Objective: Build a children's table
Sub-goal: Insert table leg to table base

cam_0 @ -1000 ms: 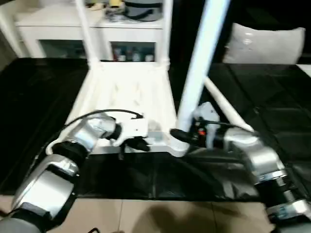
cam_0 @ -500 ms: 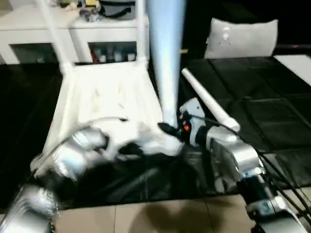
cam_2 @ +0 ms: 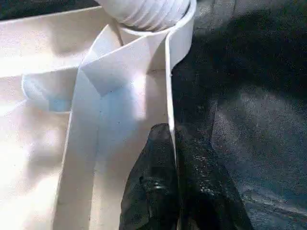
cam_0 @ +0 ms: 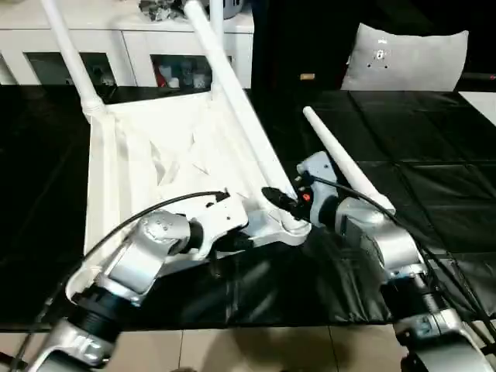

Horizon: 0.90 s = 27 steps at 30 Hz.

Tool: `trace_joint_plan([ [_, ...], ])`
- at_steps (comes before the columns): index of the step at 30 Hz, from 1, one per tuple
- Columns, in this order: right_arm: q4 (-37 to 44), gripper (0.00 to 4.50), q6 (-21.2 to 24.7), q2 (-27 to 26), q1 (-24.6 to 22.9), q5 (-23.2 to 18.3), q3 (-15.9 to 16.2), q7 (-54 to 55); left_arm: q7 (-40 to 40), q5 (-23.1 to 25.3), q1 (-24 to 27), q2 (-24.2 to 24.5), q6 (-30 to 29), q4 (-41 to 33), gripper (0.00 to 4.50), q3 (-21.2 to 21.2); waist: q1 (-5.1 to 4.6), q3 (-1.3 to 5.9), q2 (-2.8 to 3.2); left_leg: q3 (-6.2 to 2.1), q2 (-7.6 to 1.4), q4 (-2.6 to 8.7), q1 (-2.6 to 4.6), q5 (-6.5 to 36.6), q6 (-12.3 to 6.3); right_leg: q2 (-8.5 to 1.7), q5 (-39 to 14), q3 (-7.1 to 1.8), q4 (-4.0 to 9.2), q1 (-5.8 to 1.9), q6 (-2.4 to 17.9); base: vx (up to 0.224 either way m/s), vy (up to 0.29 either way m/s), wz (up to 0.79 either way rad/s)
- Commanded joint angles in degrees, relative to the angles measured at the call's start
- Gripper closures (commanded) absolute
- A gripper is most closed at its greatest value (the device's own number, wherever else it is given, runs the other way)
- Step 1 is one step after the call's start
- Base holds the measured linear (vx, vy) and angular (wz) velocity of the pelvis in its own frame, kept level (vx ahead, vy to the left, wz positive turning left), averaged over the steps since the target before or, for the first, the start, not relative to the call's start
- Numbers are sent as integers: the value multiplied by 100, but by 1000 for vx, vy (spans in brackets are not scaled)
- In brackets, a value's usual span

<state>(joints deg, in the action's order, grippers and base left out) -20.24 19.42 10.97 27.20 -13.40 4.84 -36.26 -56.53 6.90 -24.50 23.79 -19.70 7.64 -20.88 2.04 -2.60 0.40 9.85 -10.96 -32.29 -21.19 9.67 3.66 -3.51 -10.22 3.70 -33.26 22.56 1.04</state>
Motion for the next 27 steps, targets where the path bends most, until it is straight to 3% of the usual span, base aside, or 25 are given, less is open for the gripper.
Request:
trace_joint_plan([
  [1,269,263,-95,-5,-90,-369,-447,-56,257,42,-322,103,261,408,423,316,32,363,49,-39,-195,326,61,1113,-129,-400,-742,-288,329,-256,1067,0,0,0],
  [3,399,263,-114,-8,-99,-537,-598,-104,197,-108,-393,57,259,568,397,430,54,395,24,-48,-192,308,25,836,-176,-393,-339,-278,256,-297,1119,0,0,0],
  [4,640,263,-27,0,-128,-873,-844,-248,-21,-367,-477,25,267,734,397,573,54,379,41,-37,-188,299,22,793,-214,-390,-235,-270,252,-283,1160,0,0,0],
  [10,973,263,162,174,-223,-1297,-953,-704,-319,-784,-596,21,285,757,349,789,71,370,42,-30,-203,290,41,908,-274,-401,-448,-260,259,-284,1289,0,0,0],
  [11,1031,263,225,221,-243,-1389,-961,-837,-412,-963,-651,1,263,729,319,897,65,367,38,-28,-200,289,38,912,-277,-397,-475,-260,261,-284,1289,0,0,0],
  [15,1143,263,389,278,-246,-1582,-987,-1073,-327,-1527,-962,-251,70,783,295,1357,110,362,12,-10,-195,267,50,969,-232,-399,-695,-260,264,-273,1322,0,0,0],
  [18,1221,263,487,250,-245,-1603,-917,-1115,837,-1552,-1564,-723,-6,1340,265,1899,167,348,-29,-15,-201,257,66,1105,-194,-424,-1050,-259,304,-261,1223,0,0,0],
  [21,1193,263,503,237,-226,-1501,-785,-1036,1494,-1610,-1996,-1024,-83,1553,232,2174,196,345,-37,-36,-189,248,42,1083,-159,-428,-1276,-245,315,-276,1067,0,0,0],
  [24,1039,263,433,257,-172,-1252,-654,-867,1342,-1880,-2068,-1224,-279,1033,212,2132,203,364,-52,-42,-207,242,19,881,-147,-442,-1069,-247,275,-283,1137,0,0,0],
  [27,853,263,330,286,-108,-1002,-558,-739,1115,-2070,-2007,-1399,-530,332,179,1921,201,389,-60,-26,-198,205,-10,615,-268,-426,-586,-252,227,-290,1246,0,0,0],
])
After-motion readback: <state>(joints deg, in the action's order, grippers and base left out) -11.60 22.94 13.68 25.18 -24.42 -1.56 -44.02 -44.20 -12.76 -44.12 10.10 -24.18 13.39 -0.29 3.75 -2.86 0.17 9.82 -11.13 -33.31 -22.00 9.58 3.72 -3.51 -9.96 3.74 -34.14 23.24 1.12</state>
